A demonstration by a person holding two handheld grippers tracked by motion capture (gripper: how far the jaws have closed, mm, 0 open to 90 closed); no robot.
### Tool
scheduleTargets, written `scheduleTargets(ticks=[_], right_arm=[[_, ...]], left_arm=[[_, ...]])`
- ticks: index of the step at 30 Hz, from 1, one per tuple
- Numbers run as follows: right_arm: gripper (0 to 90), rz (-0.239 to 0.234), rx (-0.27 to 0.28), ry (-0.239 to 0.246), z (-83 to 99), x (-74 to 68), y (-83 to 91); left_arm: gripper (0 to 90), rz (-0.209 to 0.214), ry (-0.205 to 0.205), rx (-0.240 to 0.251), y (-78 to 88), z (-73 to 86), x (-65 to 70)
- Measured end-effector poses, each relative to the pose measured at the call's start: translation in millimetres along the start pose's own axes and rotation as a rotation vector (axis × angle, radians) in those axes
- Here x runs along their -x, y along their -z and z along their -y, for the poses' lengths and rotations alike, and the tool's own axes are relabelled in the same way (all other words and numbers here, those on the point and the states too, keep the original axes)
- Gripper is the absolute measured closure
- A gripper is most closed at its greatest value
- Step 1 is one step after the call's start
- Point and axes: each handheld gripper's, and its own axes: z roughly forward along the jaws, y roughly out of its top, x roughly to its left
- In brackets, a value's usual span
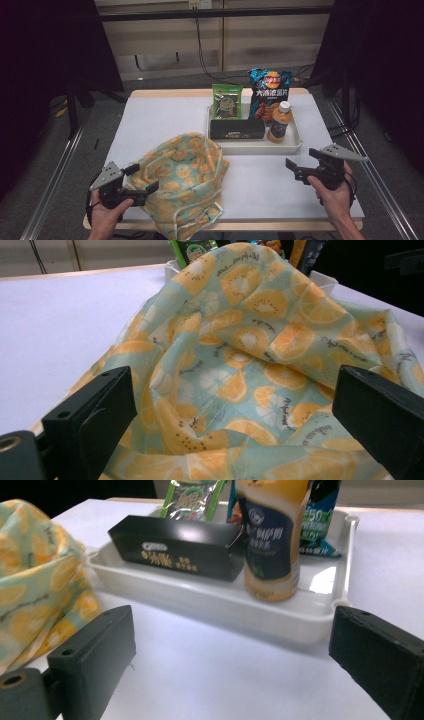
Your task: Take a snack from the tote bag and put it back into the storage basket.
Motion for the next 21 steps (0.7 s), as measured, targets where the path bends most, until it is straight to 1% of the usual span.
scheduleTargets(ticks=[1,2,3,4,6,7,8,10,11,14,15,16,19,20,21], right_arm=[[3.9,0.0,-0.006,0.003,2.4,-1.7,1.7],[3.4,-0.004,-0.005,0.001,4.6,-3.2,3.3],[3.1,-0.019,-0.008,-0.001,6.6,-4.4,4.8],[3.1,-0.03,-0.015,-0.004,8.2,-5.7,5.9],[3.1,-0.027,-0.014,-0.003,11.2,-7.5,10.0],[3.1,-0.032,-0.011,-0.013,12.5,-7.9,13.0],[3.1,-0.028,-0.007,-0.017,14.2,-8.5,15.9],[3.1,-0.012,-0.009,-0.012,19.6,-9.6,21.0],[3.1,-0.006,-0.011,-0.011,21.6,-9.6,23.4],[3.1,0.007,-0.014,-0.034,26.2,-7.8,29.9],[3.1,0.017,-0.018,-0.032,28.7,-7.5,30.4],[3.1,0.032,-0.031,-0.019,30.9,-7.7,29.5],[3.6,0.037,-0.038,-0.022,30.6,-8.8,26.1],[3.6,0.042,-0.038,-0.014,29.9,-9.1,25.6],[3.6,0.044,-0.038,-0.006,29.4,-9.5,25.2]], left_arm=[[3.3,-0.006,-0.002,0.001,0.9,0.0,0.5],[3.3,-0.003,-0.006,0.006,1.4,-0.1,0.5],[3.3,0.004,-0.004,0.009,1.8,-0.2,0.7],[3.3,0.001,-0.002,0.01,2.4,-0.4,1.0],[3.3,-0.008,-0.005,0.015,4.1,-1.1,1.4],[3.3,-0.006,-0.006,0.016,5.1,-1.5,1.5],[3.3,0.009,-0.008,0.025,5.5,-1.5,1.0],[3.0,0.006,-0.012,0.024,6.5,-1.6,1.0],[3.0,0.006,-0.006,0.023,6.5,-1.3,1.2],[3.0,-0.014,-0.006,0.009,6.8,-1.0,1.7],[3.1,-0.015,-0.006,0.012,7.0,-1.3,1.7],[3.1,-0.007,-0.009,0.021,7.0,-1.7,0.9],[3.1,-0.02,-0.006,0.021,7.5,-2.2,0.1],[3.1,-0.015,-0.003,0.021,7.5,-2.0,-0.7],[3.1,-0.02,-0.002,0.019,7.6,-1.9,-0.9]])
